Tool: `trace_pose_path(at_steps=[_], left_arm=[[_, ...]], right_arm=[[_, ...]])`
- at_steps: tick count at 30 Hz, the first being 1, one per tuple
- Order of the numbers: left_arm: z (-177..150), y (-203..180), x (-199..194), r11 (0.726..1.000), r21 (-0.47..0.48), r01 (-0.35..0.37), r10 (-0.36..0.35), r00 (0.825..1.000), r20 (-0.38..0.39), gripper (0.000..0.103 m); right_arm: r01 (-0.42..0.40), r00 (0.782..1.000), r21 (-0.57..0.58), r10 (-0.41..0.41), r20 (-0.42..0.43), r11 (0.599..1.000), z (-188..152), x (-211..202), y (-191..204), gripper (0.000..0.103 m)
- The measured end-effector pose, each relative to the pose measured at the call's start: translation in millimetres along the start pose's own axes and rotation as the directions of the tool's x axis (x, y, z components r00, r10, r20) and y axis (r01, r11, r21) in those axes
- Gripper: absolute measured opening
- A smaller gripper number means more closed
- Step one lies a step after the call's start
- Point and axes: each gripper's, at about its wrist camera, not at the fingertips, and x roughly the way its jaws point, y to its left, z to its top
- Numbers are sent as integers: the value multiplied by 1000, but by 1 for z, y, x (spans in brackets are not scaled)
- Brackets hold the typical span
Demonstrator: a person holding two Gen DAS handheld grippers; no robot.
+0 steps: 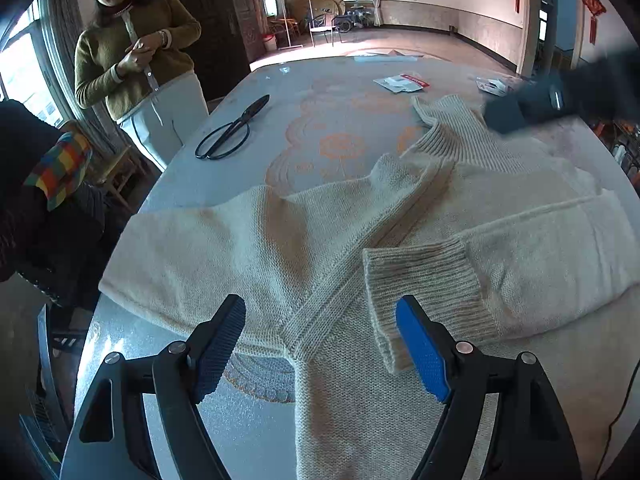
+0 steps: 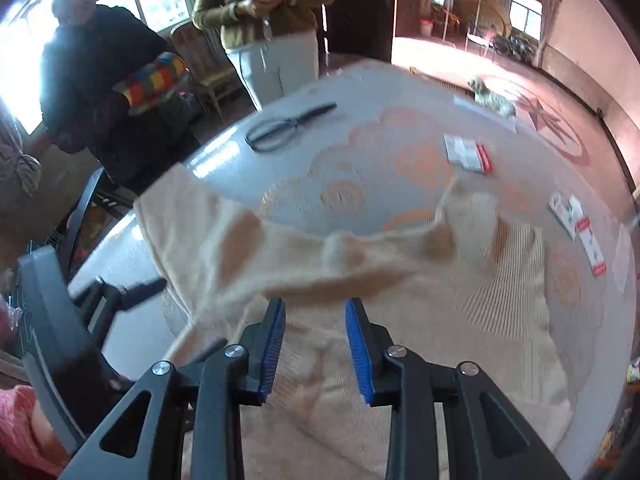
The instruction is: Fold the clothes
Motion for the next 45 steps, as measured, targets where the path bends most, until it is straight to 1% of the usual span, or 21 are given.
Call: trace_pose_path(at_steps=[2, 3, 6, 9, 15, 29, 36, 41, 44, 45], left_arm=[[0, -1, 3, 1000, -8, 2, -2, 1000, -6, 79], [0, -3, 5, 1000, -8, 2, -2, 1000, -11, 79], [-2, -6, 9, 1000, -5, 2, -2, 1000, -25, 79], [-5, -11, 6, 1000, 5, 12, -12, 1000, -28, 79], [-5, -21, 0, 999, 38, 16, -15, 1000, -26, 79], [-11, -22, -6, 999, 27, 18, -17, 999, -30, 79], [-14, -6, -5, 1000, -10, 3, -4, 999, -40, 79], [-16, 11, -1, 999, -38, -28, 25, 998, -54, 79], [-10, 8, 3, 999, -27, -35, 33, 997, -69, 79], [-7, 6, 5, 999, -22, -37, 35, 997, -74, 79]], right_arm=[[-20, 999, 48, 22, -36, 999, -25, 6, -9, 31], [-14, 999, 56, 16, -50, 998, -38, 3, -13, 31], [0, 997, 59, 4, -77, 998, -55, 5, -18, 31], [5, 997, 85, 2, -79, 996, -67, 4, -27, 31], [7, 997, 114, 2, -78, 993, -77, 9, -38, 31], [-3, 995, 114, 14, -98, 993, -90, 13, -37, 31], [-6, 994, 123, 19, -107, 992, -95, 13, -41, 31], [-5, 994, 146, 21, -106, 989, -96, 12, -47, 31], [-5, 993, 182, 27, -114, 983, -93, 15, -52, 31], [-3, 994, 195, 24, -104, 981, -88, 14, -52, 31]])
